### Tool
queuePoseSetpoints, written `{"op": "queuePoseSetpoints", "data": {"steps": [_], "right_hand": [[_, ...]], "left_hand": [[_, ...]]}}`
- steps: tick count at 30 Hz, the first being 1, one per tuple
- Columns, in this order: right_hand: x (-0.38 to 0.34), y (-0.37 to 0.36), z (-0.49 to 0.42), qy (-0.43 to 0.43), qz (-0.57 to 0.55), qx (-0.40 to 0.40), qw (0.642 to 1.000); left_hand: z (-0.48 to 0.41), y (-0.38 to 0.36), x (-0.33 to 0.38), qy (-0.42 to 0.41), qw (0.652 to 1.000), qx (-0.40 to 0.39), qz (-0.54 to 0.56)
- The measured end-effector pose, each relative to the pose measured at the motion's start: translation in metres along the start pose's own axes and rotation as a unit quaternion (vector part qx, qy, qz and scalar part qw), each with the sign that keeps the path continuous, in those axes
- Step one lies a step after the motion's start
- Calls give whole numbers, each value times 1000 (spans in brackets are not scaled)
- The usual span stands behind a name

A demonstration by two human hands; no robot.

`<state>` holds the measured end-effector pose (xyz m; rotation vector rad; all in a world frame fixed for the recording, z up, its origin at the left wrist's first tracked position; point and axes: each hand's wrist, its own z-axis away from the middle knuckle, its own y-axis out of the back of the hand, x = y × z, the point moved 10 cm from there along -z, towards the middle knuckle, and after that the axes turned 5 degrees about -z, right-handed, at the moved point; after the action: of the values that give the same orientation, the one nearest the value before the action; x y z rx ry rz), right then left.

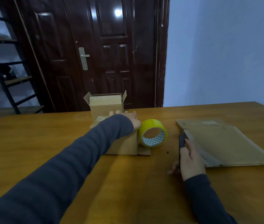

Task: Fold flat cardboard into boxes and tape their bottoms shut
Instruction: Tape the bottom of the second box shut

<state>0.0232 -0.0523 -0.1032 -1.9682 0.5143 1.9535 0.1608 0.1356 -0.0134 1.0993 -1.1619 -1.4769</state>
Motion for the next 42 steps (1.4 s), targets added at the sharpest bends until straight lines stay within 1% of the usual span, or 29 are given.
{"op": "queuePoseSetpoints", "data": {"steps": [4, 6, 8, 10, 12, 13, 15, 16, 17, 19, 21, 25, 27, 29, 33, 37, 40, 42], "right_hand": [[1, 0, 1, 4, -12, -2, 1000], [-5, 1, 2, 20, -22, 0, 1000], [-12, 3, 4, 40, -48, 7, 998], [-21, 4, 10, 63, -76, 15, 995], [-34, 3, 17, 97, -65, 28, 993], [-42, 1, 21, 118, -47, 34, 991], [-57, -8, 27, 151, -9, 34, 988], [-64, -15, 30, 166, 12, 28, 986], [-73, -23, 32, 184, 45, 23, 982], [-90, -42, 37, 229, 128, 14, 965], [-101, -62, 38, 255, 192, 2, 948], [-102, -93, 33, 248, 257, -22, 934], [-97, -104, 29, 229, 268, -35, 935], [-94, -111, 29, 220, 277, -42, 934], [-92, -109, 36, 234, 266, -39, 934], [-93, -98, 52, 267, 244, -51, 931], [-94, -88, 69, 296, 235, -66, 923], [-95, -78, 72, 299, 225, -65, 925]], "left_hand": [[12, -7, 0, -51, 995, 82, -23], [17, -10, 2, -56, 991, 119, -32], [17, -9, 2, -53, 989, 131, -38], [14, -11, 0, -55, 992, 109, -26], [6, -15, -4, -48, 996, 67, 26], [0, -17, -7, -34, 996, 43, 70], [-7, -17, -17, 40, 984, -15, 174], [-7, -16, -17, 63, 978, -46, 194], [-3, -13, -13, 66, 976, -70, 194], [0, -2, -10, 78, 972, -65, 213], [4, 5, -7, 76, 973, -70, 208], [0, 6, -7, 50, 981, -66, 177], [2, 7, -7, 42, 980, -63, 186], [1, 10, -6, 30, 978, -44, 201], [4, 12, -6, 26, 969, -25, 246], [10, 11, -12, 11, 929, -4, 370], [11, 12, -14, 16, 920, -1, 391], [11, 6, -10, 49, 911, -36, 407]]}}
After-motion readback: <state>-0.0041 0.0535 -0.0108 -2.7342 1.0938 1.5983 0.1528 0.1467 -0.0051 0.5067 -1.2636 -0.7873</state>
